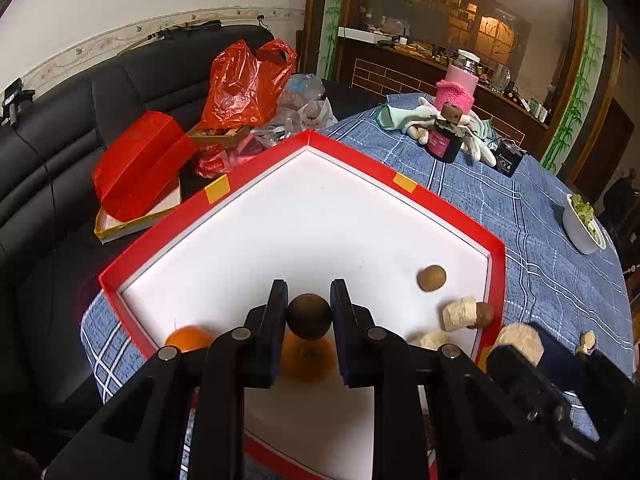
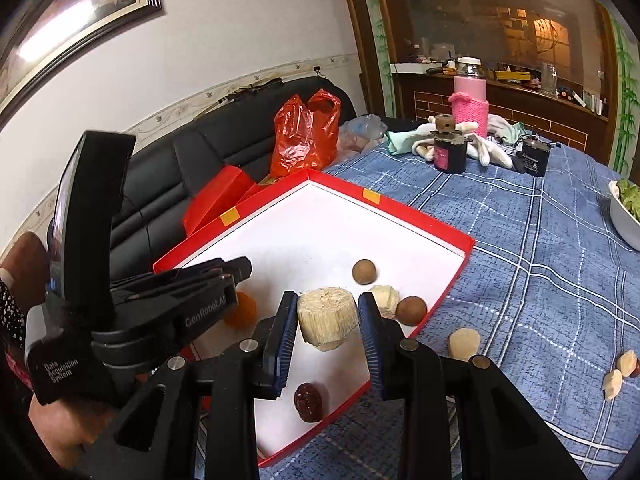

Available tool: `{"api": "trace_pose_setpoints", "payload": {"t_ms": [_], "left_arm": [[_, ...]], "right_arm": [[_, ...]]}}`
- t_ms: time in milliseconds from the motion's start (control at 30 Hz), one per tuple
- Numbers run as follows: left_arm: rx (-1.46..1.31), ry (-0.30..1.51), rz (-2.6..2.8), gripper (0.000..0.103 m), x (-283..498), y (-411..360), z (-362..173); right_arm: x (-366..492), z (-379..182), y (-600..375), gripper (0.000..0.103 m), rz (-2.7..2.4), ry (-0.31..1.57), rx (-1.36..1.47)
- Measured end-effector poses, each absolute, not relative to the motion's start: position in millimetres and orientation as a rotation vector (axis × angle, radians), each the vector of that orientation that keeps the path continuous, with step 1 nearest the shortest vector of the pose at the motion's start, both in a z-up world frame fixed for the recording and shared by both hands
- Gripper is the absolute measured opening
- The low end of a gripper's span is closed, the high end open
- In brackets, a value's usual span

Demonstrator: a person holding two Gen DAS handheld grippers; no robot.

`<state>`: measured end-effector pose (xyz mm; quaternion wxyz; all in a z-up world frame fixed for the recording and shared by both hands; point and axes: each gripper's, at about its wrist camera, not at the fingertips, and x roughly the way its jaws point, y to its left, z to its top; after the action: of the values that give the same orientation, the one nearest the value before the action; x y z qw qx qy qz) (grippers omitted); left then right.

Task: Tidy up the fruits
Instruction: 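Lower both tools into the red box and open them to release the brown fruit and cube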

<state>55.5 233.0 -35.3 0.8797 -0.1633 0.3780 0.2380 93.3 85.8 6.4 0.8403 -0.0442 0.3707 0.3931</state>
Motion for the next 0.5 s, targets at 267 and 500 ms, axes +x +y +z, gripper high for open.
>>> {"api": "trace_pose_setpoints", "payload": {"t_ms": [267, 500], "left_arm": [[-0.316, 0.775, 0.508, 0.02, 69.8, 243.5, -27.0], [-0.324, 0.767, 0.523, 0.02, 67.0, 250.1, -29.0]], "right_arm": [[93.7, -0.7, 87.8, 0.031, 0.843, 0.801, -0.081], [97.1, -5.9, 74.4, 0.031, 0.835, 0.809, -0.056]]}}
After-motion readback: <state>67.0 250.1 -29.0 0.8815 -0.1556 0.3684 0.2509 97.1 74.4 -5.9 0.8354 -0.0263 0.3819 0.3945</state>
